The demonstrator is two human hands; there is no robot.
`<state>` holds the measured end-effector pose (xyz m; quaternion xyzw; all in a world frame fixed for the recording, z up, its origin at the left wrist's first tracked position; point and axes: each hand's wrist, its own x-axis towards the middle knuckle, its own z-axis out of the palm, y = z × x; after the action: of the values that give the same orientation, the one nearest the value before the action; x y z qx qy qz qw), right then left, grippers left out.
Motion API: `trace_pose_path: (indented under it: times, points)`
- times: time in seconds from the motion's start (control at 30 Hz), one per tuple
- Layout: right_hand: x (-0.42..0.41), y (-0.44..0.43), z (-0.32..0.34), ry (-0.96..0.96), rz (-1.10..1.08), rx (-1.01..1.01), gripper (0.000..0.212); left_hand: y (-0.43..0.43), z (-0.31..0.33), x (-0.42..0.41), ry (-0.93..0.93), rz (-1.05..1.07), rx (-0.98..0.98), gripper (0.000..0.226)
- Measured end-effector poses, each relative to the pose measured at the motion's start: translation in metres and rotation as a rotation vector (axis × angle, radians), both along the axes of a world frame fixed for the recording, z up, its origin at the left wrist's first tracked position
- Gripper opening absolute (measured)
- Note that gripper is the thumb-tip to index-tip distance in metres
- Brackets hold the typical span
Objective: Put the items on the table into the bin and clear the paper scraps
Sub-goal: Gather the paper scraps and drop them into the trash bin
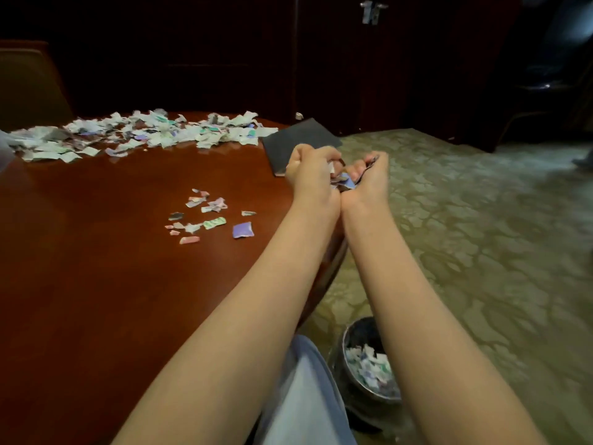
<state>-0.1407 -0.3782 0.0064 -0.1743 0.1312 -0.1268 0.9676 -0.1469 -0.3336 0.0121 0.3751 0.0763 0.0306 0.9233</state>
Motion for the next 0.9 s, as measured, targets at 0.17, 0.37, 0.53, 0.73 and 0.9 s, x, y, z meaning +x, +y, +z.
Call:
trace_pose_path:
  times: [0.17, 0.37, 0.53, 0.73, 0.9]
  points:
    - [-0.011, -0.050, -0.017, 0.052, -0.137, 0.039, 0.036, -0.051, -0.014, -0.008, 0.073, -0.136, -0.002, 0.044]
    - [-0.022, -0.096, -0.056, 0.132, -0.250, 0.076, 0.037, -0.100, -0.048, -0.018, 0.116, -0.276, 0.050, 0.037]
    - [-0.024, -0.121, -0.095, 0.235, -0.298, 0.083, 0.038, -0.127, -0.087, -0.015, 0.143, -0.319, 0.123, 0.039]
    - [-0.024, -0.139, -0.146, 0.413, -0.305, 0.037, 0.035, -0.149, -0.137, -0.010, 0.218, -0.357, 0.233, 0.041]
    - [-0.023, -0.150, -0.188, 0.544, -0.274, 0.022, 0.035, -0.160, -0.179, -0.007, 0.307, -0.383, 0.309, 0.038]
